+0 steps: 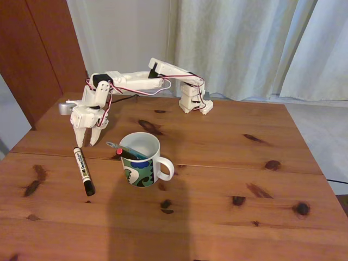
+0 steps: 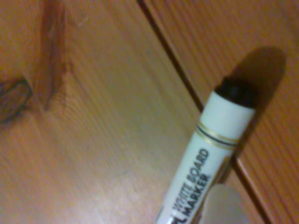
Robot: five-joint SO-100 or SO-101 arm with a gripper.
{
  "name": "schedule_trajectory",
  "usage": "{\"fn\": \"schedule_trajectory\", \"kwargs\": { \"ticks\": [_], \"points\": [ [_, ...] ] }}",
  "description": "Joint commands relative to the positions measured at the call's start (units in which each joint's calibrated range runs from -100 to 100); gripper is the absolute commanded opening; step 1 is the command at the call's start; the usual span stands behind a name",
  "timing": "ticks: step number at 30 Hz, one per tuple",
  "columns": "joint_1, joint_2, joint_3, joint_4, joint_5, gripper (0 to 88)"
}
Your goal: Clean up the desk and place the pens and markers into the cup
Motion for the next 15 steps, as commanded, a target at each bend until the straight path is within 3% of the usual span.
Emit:
{"fn": "schedule_trajectory", "kwargs": {
  "ticks": [1,15],
  "points": [
    [-0.3,0.4,-5.7,-0.1,-0.6,15.5],
    [1.2,2.3,-6.9,0.0,-1.0,15.5]
  ]
}}
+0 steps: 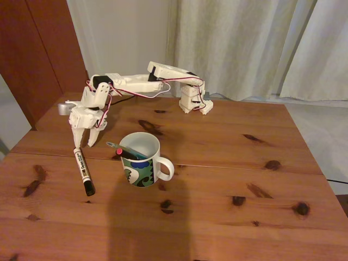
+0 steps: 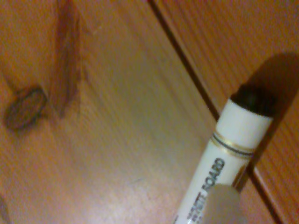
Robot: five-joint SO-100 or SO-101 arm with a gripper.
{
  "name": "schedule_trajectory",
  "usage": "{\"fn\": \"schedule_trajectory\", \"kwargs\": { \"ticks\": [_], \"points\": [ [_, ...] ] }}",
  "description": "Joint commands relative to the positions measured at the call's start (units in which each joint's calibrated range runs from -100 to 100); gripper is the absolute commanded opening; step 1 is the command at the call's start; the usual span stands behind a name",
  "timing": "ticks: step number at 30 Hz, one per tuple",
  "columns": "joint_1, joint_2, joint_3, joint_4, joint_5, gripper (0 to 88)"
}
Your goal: Clean up the desk and place the pens and markers into the cup
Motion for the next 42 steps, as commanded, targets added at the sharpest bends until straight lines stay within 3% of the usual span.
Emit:
{"fn": "schedule_trajectory", "kwargs": {
  "ticks": [1,19,26,33,42],
  "points": [
    [0.6,-0.5,-2.6,0.1,-1.0,15.5],
    [-0.3,-3.8,-2.0,1.5,-2.1,15.5],
    [-2.1,-19.4,13.4,8.6,0.5,15.7],
    [-4.8,-33.6,32.2,8.4,1.7,15.6],
    [-5.2,-36.6,35.8,9.0,1.3,15.6]
  ]
}}
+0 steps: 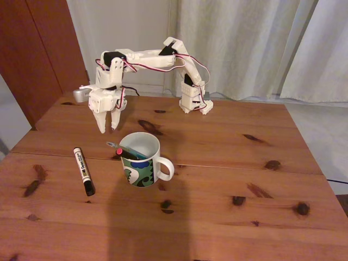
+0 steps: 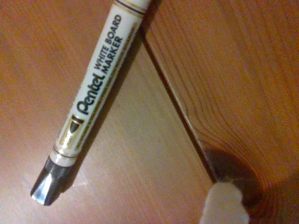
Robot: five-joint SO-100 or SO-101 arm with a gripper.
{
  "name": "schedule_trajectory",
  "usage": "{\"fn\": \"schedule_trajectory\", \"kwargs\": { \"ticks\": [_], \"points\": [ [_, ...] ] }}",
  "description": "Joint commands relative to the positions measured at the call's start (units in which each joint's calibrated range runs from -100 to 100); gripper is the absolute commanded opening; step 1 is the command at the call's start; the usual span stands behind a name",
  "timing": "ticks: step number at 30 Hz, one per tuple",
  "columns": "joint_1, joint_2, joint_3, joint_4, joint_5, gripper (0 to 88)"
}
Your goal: Clean up the desk and place the pens and markers into the cup
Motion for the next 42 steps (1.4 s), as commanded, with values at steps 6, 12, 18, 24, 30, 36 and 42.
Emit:
{"fn": "schedule_trajectory", "kwargs": {
  "ticks": [6,12,18,24,30,36,42],
  "points": [
    [0.1,-4.3,0.1,0.5,0.2,15.6],
    [0.1,-4.3,-0.6,0.6,0.3,15.6],
    [-0.4,-4.3,0.0,0.6,0.4,15.6],
    [-0.7,-4.3,0.1,0.6,0.4,15.6],
    [-2.2,-4.2,0.2,0.6,0.2,15.6],
    [-2.4,-0.8,2.4,0.2,0.4,15.6],
    [-4.2,2.9,1.5,0.0,0.1,15.6]
  ]
}}
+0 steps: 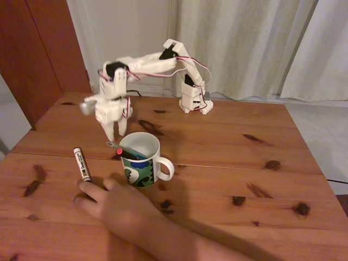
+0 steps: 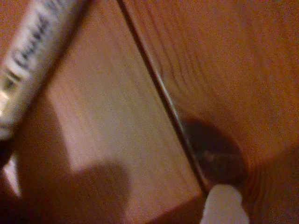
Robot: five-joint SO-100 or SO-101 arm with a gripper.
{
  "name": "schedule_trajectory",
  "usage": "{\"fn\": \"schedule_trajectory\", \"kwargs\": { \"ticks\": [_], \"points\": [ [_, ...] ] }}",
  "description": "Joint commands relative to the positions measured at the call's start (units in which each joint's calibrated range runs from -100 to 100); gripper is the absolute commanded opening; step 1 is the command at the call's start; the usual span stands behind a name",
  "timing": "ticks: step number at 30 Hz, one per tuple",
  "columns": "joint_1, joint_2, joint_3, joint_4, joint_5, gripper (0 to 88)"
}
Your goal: Clean up the desk and place the pens and markers into the cup
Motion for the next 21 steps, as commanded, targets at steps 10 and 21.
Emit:
{"fn": "schedule_trajectory", "kwargs": {
  "ticks": [10,21],
  "points": [
    [-0.2,0.0,-12.4,-0.1,0.0,15.6],
    [-0.4,0.1,-14.7,0.5,0.0,15.9]
  ]
}}
